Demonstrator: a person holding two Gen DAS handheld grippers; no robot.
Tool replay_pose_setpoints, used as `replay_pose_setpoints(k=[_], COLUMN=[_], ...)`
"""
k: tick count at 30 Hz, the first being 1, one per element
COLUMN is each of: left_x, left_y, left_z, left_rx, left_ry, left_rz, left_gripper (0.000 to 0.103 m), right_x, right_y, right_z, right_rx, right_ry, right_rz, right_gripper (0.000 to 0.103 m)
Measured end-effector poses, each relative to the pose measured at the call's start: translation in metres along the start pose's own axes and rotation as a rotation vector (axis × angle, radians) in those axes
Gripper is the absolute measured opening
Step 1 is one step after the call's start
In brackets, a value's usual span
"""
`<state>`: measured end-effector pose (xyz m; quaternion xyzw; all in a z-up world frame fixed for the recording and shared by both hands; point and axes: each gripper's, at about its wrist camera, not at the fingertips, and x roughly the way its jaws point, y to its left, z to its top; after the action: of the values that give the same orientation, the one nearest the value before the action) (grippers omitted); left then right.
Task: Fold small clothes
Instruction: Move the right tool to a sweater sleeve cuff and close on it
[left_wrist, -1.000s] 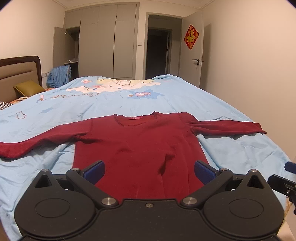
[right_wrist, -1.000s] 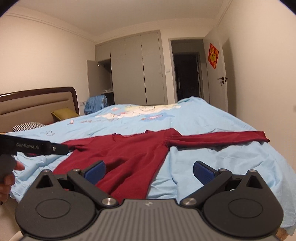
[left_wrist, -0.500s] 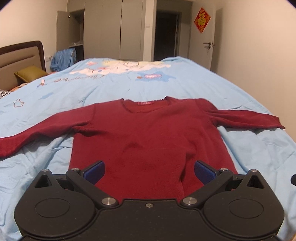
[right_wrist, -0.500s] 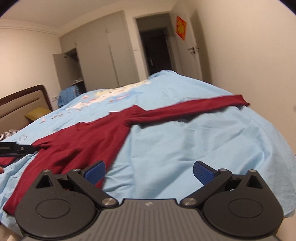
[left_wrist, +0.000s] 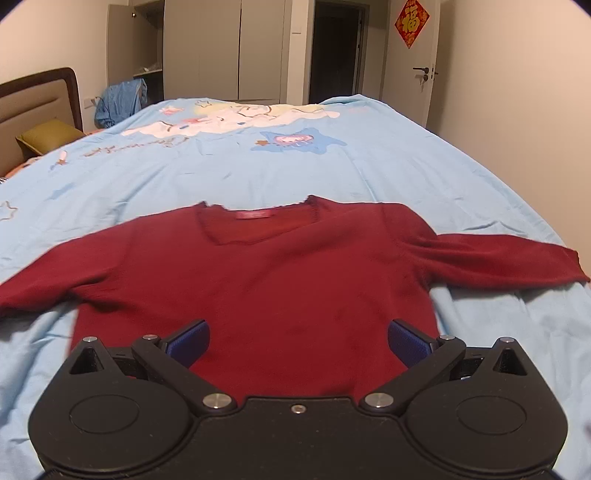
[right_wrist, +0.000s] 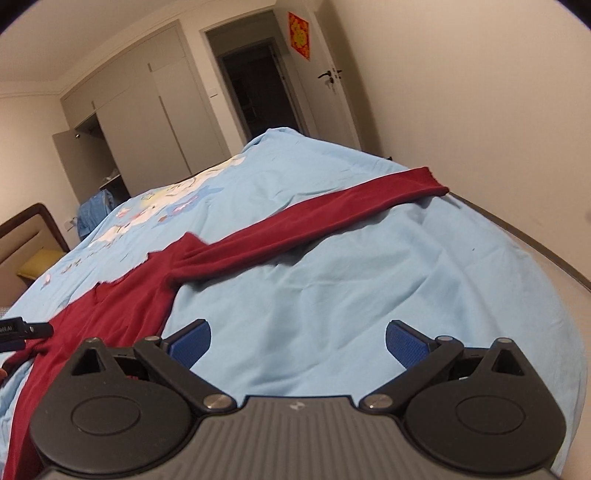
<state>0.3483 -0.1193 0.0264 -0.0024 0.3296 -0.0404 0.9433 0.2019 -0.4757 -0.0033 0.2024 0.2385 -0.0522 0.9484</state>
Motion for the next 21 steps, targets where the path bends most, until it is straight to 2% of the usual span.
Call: replay_pose_setpoints(k=[11,16,21], left_x=[0.081,0.111,0.139], left_y=[-0.034,-0.043,-0.05], left_z=[0.023,0.037,0.04], left_rx=[-0.034,-0.041,-0.064], left_ry=[0.048,0.035,0.016], left_rz=[0.011,0.033,0.052], left_gripper=[0.102,0.102,0.102], right_x=[0.062,0.096,0.128], right_y=[-0.067,-0.087,-0.107], right_z=[0.057,0.08,0.097], right_rx=[0.167,0.212,0.254], right_ry=[-0.032,-0.08,-0.09], right_rz=[-0.101,-0.125,-0.14], right_gripper=[0.103,0.103,0.102])
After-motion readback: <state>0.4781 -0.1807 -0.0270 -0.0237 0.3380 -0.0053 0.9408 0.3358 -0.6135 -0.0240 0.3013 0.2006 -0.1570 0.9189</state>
